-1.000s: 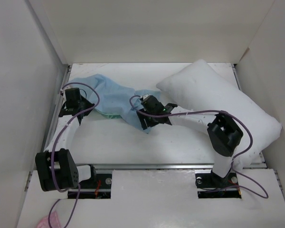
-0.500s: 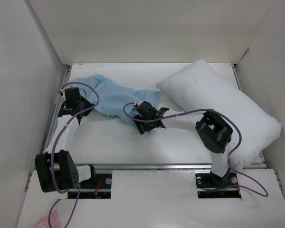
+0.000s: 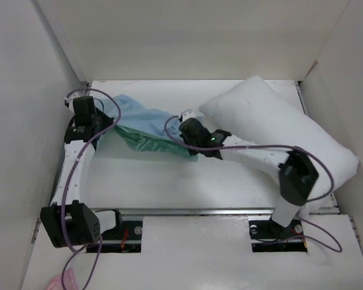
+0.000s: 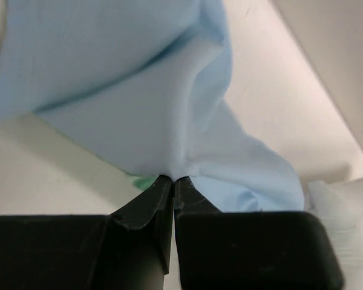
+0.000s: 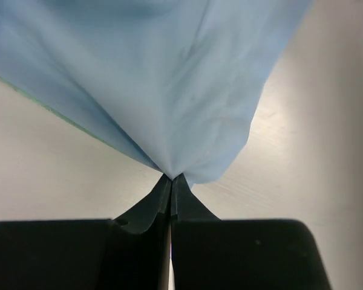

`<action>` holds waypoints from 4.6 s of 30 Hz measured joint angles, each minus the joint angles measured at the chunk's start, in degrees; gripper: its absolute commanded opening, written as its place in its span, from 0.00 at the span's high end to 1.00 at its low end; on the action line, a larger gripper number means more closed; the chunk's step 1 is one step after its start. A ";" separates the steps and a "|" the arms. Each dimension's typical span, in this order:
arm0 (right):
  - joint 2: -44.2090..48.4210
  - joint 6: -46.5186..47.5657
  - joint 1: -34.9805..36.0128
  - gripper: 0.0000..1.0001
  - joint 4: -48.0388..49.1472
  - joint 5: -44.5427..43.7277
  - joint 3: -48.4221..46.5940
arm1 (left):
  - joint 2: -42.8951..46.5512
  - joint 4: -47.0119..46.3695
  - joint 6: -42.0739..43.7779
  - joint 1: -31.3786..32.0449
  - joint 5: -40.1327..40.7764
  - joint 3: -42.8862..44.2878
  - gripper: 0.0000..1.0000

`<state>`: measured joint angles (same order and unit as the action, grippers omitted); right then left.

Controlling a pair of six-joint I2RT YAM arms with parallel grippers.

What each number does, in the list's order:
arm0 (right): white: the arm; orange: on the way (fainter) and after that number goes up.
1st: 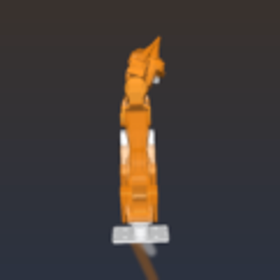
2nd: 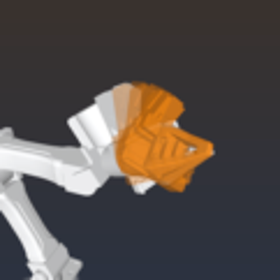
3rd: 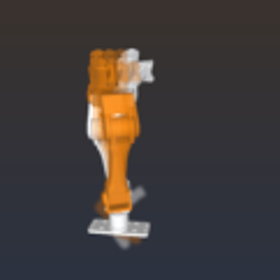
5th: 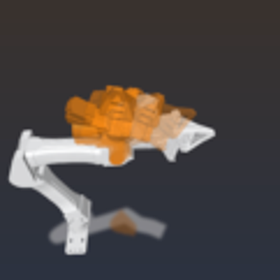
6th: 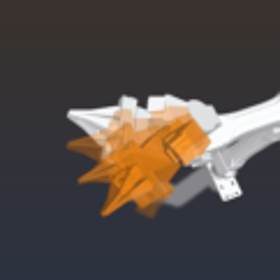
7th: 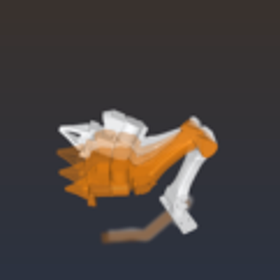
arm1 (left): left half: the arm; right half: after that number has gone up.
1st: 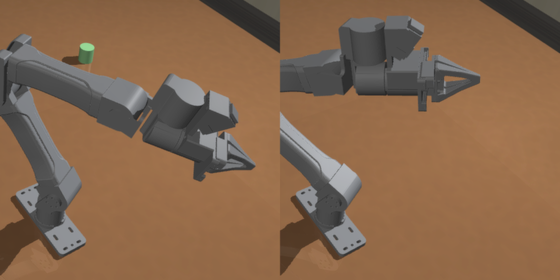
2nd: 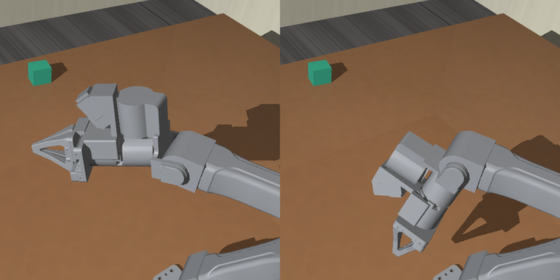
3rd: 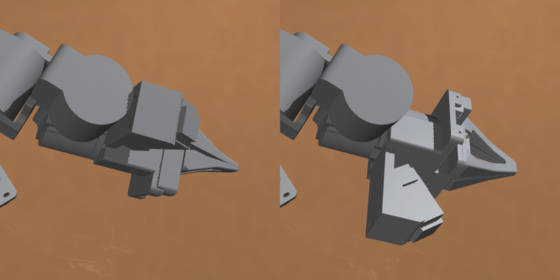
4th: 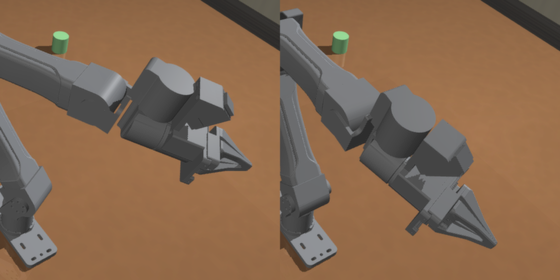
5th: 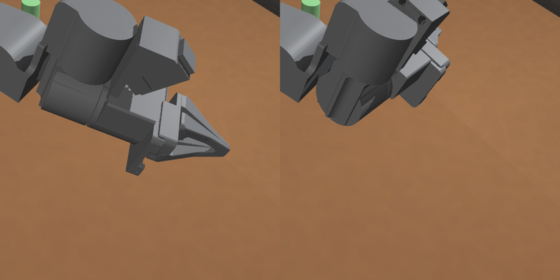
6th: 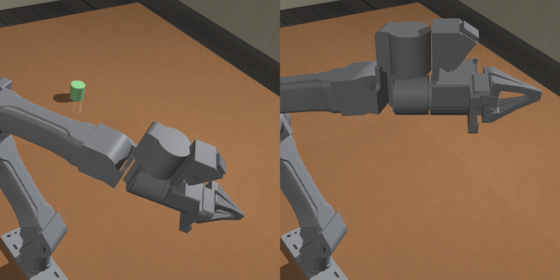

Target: Put the pillow into the pillowcase

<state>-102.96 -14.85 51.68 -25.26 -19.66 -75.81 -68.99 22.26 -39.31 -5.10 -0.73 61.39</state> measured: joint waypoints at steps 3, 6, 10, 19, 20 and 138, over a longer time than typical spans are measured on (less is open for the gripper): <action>13.03 2.75 0.02 1.00 -2.14 -4.00 -4.74 | -0.02 3.08 0.72 -0.02 3.45 8.81 1.00; 24.74 5.81 0.33 1.00 2.62 -5.18 -11.93 | 0.63 4.33 1.42 0.59 4.15 19.41 1.00; 35.50 10.60 2.23 1.00 7.30 -5.44 -16.33 | 5.46 3.82 2.51 3.58 -0.15 31.52 1.00; 35.85 20.31 2.78 1.00 13.27 -5.75 -18.14 | 7.78 2.67 7.91 3.21 -2.23 46.64 1.00; 33.88 21.44 2.67 1.00 13.79 -6.71 -19.26 | 5.29 2.89 8.63 2.91 -2.12 48.24 1.00; 4.61 5.35 -46.05 1.00 7.32 9.81 -9.27 | -57.70 13.05 20.06 38.07 9.55 42.12 0.43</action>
<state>-98.35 -9.50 5.63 -17.93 -9.85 -85.08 -126.69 35.31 -19.25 32.97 8.82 103.50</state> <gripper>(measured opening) 0.046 0.600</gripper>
